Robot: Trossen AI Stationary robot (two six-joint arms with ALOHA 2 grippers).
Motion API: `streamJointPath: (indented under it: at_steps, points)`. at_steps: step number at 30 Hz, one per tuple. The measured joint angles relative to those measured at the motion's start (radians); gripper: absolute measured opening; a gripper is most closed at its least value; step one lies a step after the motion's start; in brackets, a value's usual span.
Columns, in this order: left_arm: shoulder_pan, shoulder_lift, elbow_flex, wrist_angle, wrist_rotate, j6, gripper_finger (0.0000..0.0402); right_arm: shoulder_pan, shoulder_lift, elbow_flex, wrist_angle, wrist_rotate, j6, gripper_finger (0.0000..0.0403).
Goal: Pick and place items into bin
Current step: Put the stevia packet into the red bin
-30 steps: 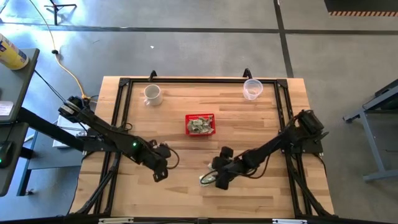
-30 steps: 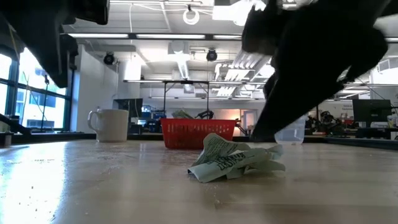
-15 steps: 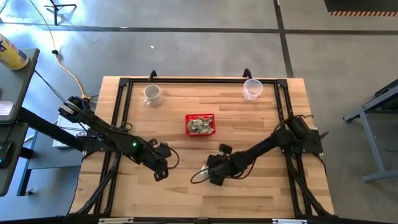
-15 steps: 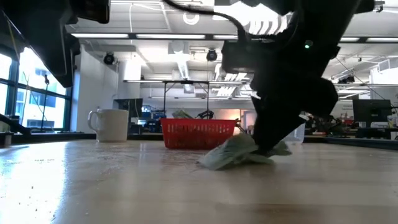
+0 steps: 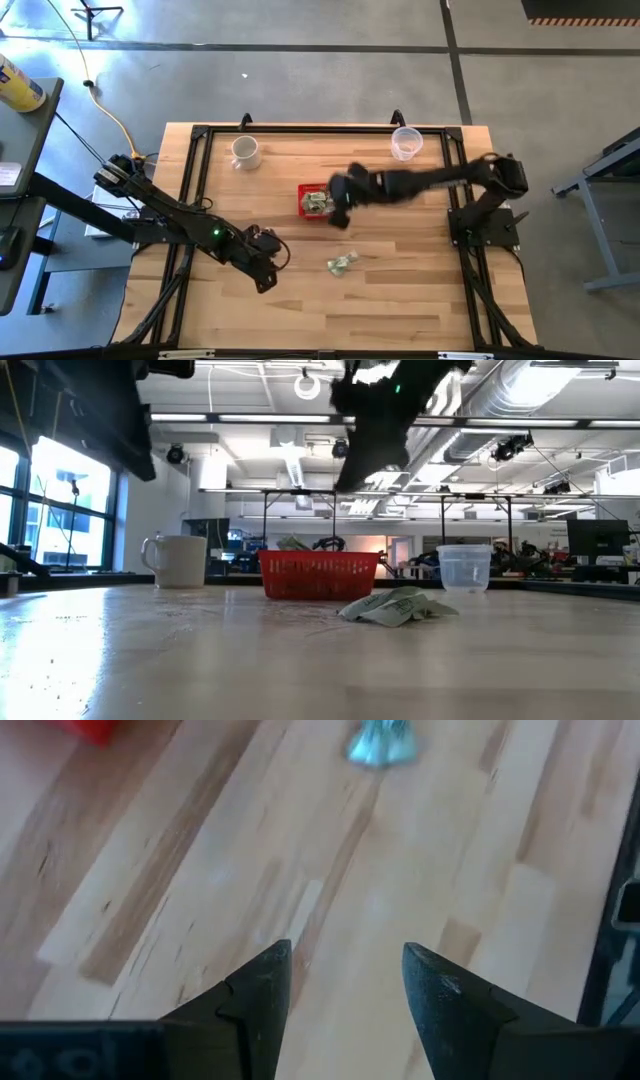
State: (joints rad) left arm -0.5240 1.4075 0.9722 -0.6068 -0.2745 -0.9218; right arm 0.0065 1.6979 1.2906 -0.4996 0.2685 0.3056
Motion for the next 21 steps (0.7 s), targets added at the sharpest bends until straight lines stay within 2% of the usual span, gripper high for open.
streamJointPath:
  at_steps: [2, 5, 8, 12, 14, 16, 18, 21]
  points:
    - [0.0, 0.003, 0.0, 0.027, -0.039, 0.002, 0.0225, -0.073, 0.02, -0.002, 0.014, -0.112, -0.019, 0.0006]
    - [0.008, 0.034, 0.001, 0.078, -0.082, -0.002, 0.0225, -0.123, 0.062, -0.005, 0.066, -0.226, -0.007, 0.0038]
    - [0.044, 0.104, 0.002, 0.156, -0.062, 0.017, 0.0225, -0.13, 0.075, -0.005, 0.102, -0.292, 0.058, 0.0098]
    - [0.088, 0.227, 0.001, 0.353, -0.031, 0.082, 0.0225, -0.101, 0.054, -0.005, 0.038, -0.293, 0.035, 0.0191]
    - [0.111, 0.285, 0.003, 0.458, -0.031, 0.095, 0.0225, -0.073, 0.016, -0.005, -0.028, -0.265, 0.027, 0.0232]
    - [0.137, 0.346, 0.029, 0.528, -0.032, 0.097, 0.0225, -0.027, -0.038, -0.003, -0.149, -0.188, 0.014, 0.0265]
    - [0.157, 0.391, 0.076, 0.529, -0.032, 0.104, 0.0225, 0.037, -0.09, -0.003, -0.292, -0.071, 0.013, 0.0289]
    - [0.179, 0.461, 0.185, 0.49, -0.022, 0.143, 0.0225, 0.162, -0.161, -0.004, -0.474, 0.103, 0.092, 0.0308]
